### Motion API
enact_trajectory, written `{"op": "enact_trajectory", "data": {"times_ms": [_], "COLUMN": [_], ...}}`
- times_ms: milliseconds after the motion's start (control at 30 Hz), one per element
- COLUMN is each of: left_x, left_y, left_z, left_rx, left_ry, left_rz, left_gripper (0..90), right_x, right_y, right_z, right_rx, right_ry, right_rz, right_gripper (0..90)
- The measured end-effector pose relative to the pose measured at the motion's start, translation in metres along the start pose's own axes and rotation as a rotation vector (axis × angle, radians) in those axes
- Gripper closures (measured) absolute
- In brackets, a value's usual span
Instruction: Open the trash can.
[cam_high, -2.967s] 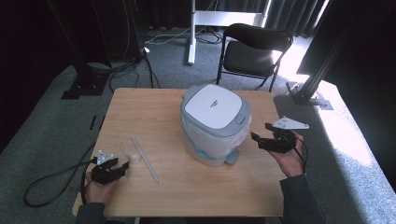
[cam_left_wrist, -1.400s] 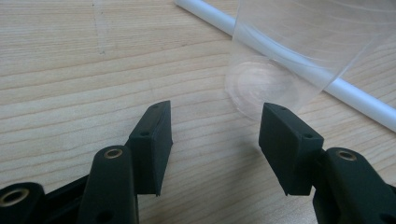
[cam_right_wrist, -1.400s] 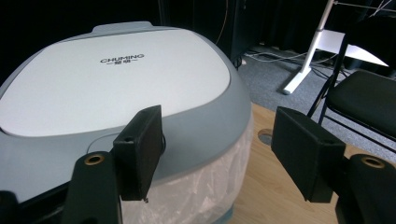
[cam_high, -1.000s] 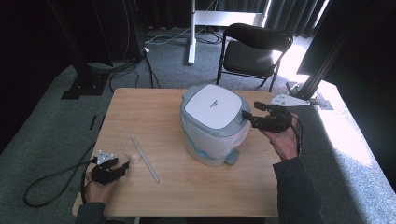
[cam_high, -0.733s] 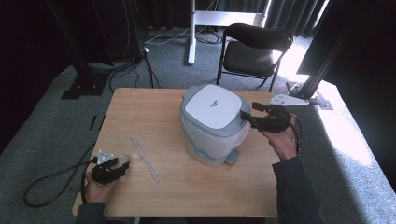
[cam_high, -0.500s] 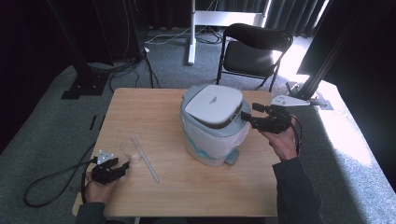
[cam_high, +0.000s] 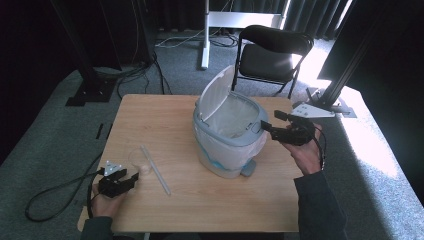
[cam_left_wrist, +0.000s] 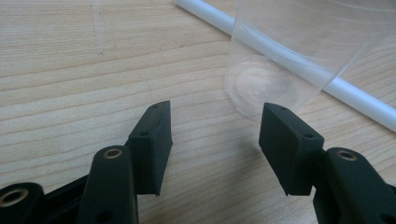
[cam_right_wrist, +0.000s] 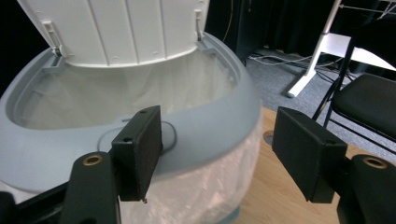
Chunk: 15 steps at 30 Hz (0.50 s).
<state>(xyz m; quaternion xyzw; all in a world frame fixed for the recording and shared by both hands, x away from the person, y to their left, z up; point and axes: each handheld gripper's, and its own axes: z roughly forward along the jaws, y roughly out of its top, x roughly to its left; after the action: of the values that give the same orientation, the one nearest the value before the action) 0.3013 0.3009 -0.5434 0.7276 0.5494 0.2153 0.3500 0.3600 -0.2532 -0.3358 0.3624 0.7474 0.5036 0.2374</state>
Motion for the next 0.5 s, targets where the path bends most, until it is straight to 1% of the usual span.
{"op": "enact_trajectory", "data": {"times_ms": [200,300,500], "left_x": [0.0,0.0,0.0], "left_y": [0.0,0.0,0.0], "left_z": [0.0,0.0,0.0], "left_rx": [0.0,0.002,0.003], "left_ry": [0.001,0.001,0.002], "left_rz": [0.001,0.003,0.005], "left_gripper": [44.4,44.4,44.3], "right_x": [-0.009,-0.013,-0.021], "right_y": [-0.004,-0.008,-0.025], "right_z": [-0.01,-0.013,-0.013], "right_rx": [-0.017,-0.015,-0.004], "right_ry": [-0.028,-0.053,-0.097], "right_rz": [0.021,0.032,0.06], "right_gripper": [32.7,32.7,32.7]}}
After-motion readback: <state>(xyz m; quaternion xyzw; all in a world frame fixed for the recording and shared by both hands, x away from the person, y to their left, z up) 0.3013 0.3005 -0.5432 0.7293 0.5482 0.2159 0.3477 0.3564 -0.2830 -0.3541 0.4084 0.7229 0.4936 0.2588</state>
